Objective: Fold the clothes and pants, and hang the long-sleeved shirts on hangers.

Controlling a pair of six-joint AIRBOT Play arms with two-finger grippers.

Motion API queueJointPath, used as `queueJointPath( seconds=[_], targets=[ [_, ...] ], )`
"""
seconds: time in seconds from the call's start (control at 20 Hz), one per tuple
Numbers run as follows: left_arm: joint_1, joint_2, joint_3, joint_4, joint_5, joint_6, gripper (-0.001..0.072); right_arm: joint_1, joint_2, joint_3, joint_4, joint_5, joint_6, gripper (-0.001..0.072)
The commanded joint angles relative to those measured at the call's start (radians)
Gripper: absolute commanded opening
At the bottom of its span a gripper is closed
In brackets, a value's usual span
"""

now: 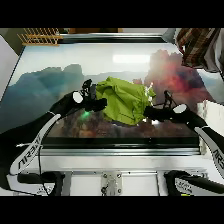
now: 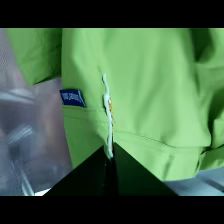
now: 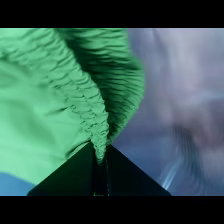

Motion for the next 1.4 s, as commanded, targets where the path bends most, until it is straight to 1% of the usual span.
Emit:
queueJointPath(
  seconds=[0.0,0.05,0.15,0.25,0.35,0.45,0.6,0.7,0.85,1.0,1.05,1.1,1.2,1.25,1.35],
  targets=[
    [0.057,0.146,0.076,-0.002,-0.05,0.043,0.0004,-0.013,0.124,0.156,-0.1,0.143,-0.06,0.0017],
    [0.078,0.217,0.144,-0.002,-0.102,0.043,0.0004,-0.019,0.185,0.241,-0.129,0.217,-0.06,0.0017],
    [0.097,0.354,0.292,-0.002,-0.186,0.043,0.0005,-0.018,0.305,0.408,-0.132,0.324,-0.059,0.0017],
    [0.087,0.483,0.421,-0.002,-0.208,0.043,0.0005,-0.017,0.429,0.56,-0.124,0.357,-0.016,0.0017],
    [0.056,0.597,0.499,-0.001,-0.177,0.043,0.0005,-0.017,0.552,0.661,-0.125,0.334,0.031,0.0017],
    [0.005,0.673,0.556,-0.001,-0.153,0.043,0.0004,-0.017,0.65,0.701,-0.124,0.285,0.1,0.0017],
    [-0.084,0.739,0.593,0.001,-0.093,0.045,0.0005,-0.017,0.751,0.701,-0.124,0.26,0.18,0.0017],
    [-0.114,0.751,0.61,0.001,-0.034,0.078,0.0005,-0.017,0.777,0.701,-0.124,0.267,0.239,0.0017],
    [-0.118,0.708,0.662,0.005,0.007,0.098,0.0005,-0.017,0.769,0.699,-0.081,0.334,0.287,0.0017],
    [-0.117,0.584,0.745,0.162,-0.001,0.093,0.0005,-0.017,0.724,0.698,0.02,0.413,0.305,0.0017],
    [-0.114,0.536,0.763,0.222,0.0,0.081,0.0005,-0.017,0.703,0.698,0.025,0.44,0.335,0.0017],
    [-0.095,0.48,0.779,0.262,0.0,0.046,0.0005,-0.017,0.681,0.697,0.022,0.463,0.359,0.0017],
    [-0.026,0.359,0.797,0.259,0.0,-0.029,0.0005,-0.016,0.616,0.695,-0.006,0.495,0.403,0.0017],
    [0.006,0.293,0.8,0.253,0.004,-0.062,0.0005,-0.016,0.579,0.68,-0.018,0.494,0.403,0.0017],
    [0.053,0.167,0.8,0.252,0.014,-0.078,0.0005,-0.011,0.493,0.632,-0.035,0.465,0.402,0.0017]
  ],
)
